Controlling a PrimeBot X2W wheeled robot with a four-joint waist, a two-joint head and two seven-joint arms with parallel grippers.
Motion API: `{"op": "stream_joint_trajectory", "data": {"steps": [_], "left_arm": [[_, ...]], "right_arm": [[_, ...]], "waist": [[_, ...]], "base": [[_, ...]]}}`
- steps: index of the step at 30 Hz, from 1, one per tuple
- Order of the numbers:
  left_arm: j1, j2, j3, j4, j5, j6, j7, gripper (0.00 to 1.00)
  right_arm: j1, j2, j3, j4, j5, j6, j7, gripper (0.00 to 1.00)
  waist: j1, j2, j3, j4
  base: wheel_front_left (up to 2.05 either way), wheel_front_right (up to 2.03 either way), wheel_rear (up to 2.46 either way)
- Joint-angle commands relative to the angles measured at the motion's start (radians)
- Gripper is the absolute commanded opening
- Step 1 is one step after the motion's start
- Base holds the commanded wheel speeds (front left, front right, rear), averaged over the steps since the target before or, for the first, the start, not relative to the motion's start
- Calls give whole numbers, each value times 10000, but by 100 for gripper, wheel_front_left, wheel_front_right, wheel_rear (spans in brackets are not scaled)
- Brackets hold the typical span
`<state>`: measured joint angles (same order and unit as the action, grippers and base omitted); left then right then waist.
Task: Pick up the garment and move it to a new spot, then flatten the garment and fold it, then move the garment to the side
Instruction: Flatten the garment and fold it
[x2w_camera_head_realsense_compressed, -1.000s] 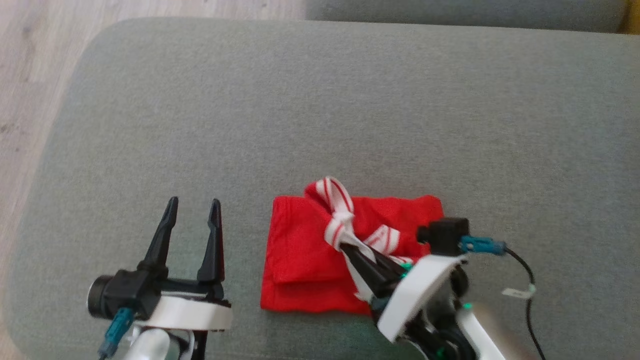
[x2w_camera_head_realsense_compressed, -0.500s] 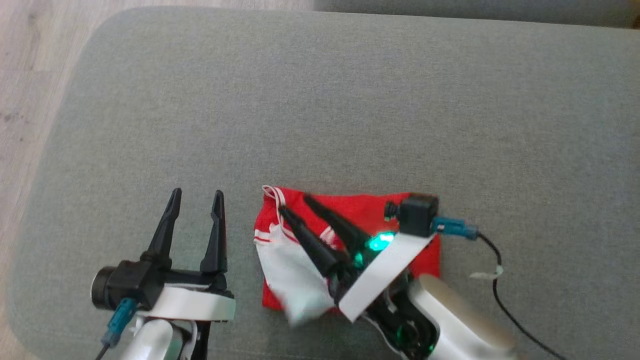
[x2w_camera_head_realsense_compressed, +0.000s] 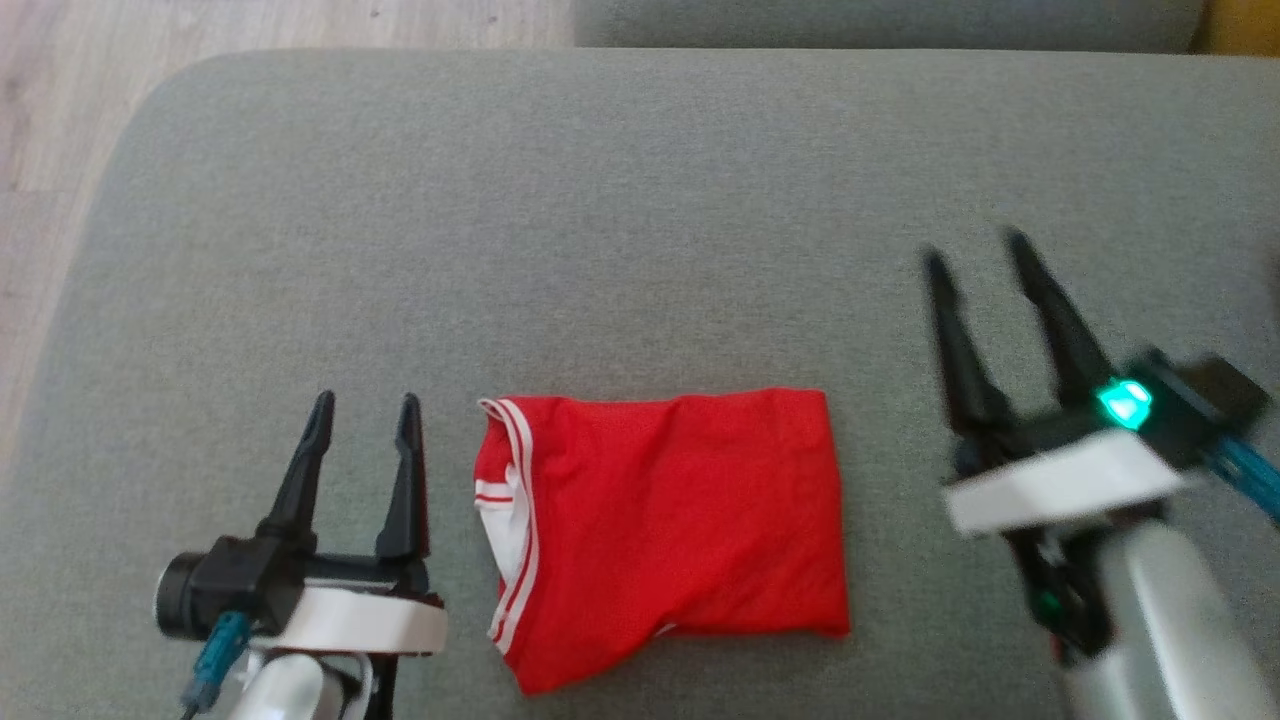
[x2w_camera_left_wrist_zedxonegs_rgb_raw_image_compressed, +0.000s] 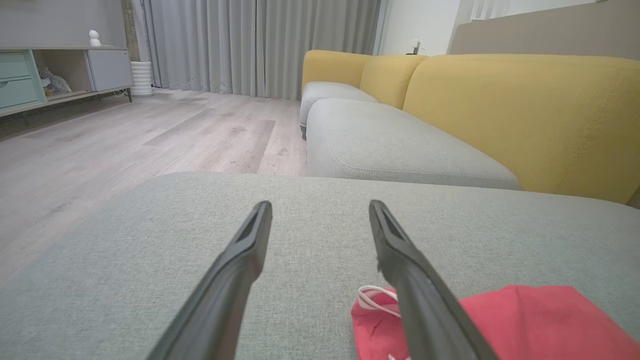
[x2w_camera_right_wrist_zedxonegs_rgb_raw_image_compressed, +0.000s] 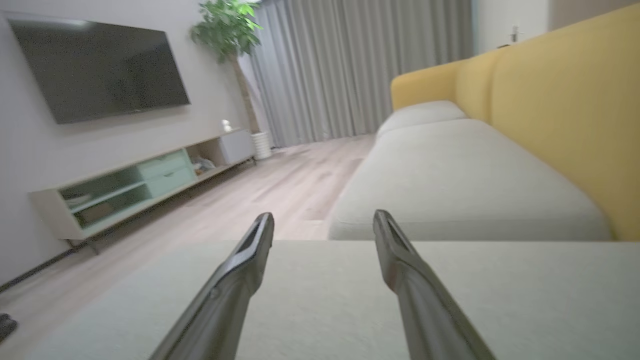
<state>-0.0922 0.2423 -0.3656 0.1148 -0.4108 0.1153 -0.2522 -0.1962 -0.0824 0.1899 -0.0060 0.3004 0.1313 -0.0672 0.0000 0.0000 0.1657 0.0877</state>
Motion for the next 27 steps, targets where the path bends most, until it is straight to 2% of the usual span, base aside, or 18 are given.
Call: {"op": "stream_joint_trajectory", "data": {"steps": [1, 5, 9, 16, 27], "left_arm": [[-162, 248, 443, -350, 113, 67, -82, 100], [-50, 453, 617, -405, 102, 211, -16, 100], [187, 646, 784, -551, 81, 405, 106, 100], [813, 903, 723, -803, 103, 604, 481, 100], [1759, 953, 454, -902, 60, 848, 864, 100]], "right_arm": [[180, 1, -51, -543, -153, -6, 143, 100], [1443, 10, -1404, -1501, -798, -6, 702, 100], [2314, 118, -1953, -2147, -1027, -6, 1070, 100], [3344, 255, -1808, -2518, -1084, -6, 1440, 100], [4116, 296, -1577, -2576, -1098, -6, 1737, 100]], "waist": [[0, 0, -8, -56], [0, 0, -64, -233], [0, 0, -191, -419], [0, 0, -722, -594], [0, 0, -1766, -556]], "base": [[0, 0, 0], [0, 0, 0], [0, 0, 0], [0, 0, 0], [0, 0, 0]]}}
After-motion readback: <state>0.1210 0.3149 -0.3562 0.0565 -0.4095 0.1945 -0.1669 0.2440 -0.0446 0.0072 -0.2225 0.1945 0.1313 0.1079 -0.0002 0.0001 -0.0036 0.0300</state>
